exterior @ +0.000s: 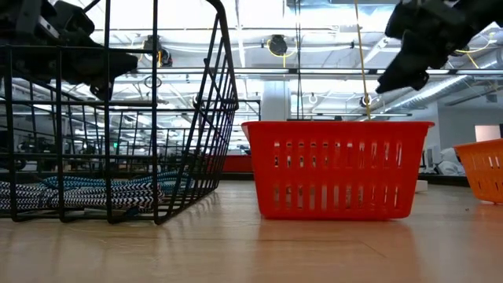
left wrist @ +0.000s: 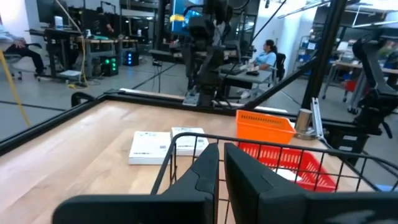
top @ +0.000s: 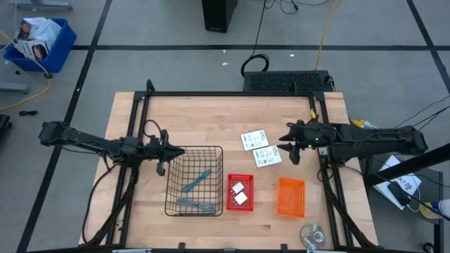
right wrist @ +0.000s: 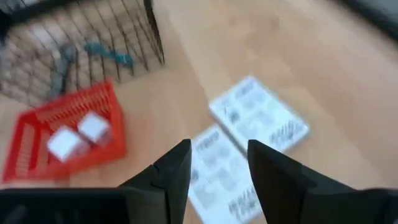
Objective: Pick and place items into bin
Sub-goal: Put the top card reader box into the orange basket
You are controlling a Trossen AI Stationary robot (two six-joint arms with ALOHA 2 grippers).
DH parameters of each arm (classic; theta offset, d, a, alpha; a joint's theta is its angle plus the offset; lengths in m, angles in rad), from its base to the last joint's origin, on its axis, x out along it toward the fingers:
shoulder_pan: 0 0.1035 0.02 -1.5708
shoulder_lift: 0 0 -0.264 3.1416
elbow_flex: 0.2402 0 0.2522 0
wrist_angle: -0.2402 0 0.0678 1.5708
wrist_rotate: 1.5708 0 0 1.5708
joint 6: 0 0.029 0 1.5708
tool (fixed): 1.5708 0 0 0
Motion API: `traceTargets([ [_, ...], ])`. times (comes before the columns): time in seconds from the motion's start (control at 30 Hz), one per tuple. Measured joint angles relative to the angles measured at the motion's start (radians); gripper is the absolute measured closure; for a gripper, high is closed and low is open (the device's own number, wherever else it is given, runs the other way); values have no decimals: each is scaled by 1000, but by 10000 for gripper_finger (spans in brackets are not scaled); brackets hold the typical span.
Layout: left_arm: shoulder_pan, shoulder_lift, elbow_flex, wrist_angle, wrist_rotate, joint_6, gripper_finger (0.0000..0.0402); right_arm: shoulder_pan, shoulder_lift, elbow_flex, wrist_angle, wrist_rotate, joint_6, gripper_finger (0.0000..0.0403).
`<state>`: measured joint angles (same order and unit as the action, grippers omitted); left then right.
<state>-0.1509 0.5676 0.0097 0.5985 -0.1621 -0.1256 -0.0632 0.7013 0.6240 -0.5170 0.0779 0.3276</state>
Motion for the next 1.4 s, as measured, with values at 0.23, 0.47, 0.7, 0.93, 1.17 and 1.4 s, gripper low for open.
traceTargets([
  [0.23,0,0,0,1,-3,-9,371,-118,145,5,-14,-169,-47,250],
  [0.47,0,1,0,0,-4,-9,371,-250,323,5,-5,-248,-181,250],
  [0.7,0,1,0,0,-4,-9,371,-286,447,45,4,-338,-350,250],
  [0.93,0,1,0,0,-4,-9,371,-295,584,123,-25,-312,-467,250],
  [1.17,0,1,0,0,-4,-10,371,-330,719,168,-135,-311,-542,250],
  [1.4,0,1,0,0,-5,-10,371,-360,775,171,-119,-311,-609,250],
])
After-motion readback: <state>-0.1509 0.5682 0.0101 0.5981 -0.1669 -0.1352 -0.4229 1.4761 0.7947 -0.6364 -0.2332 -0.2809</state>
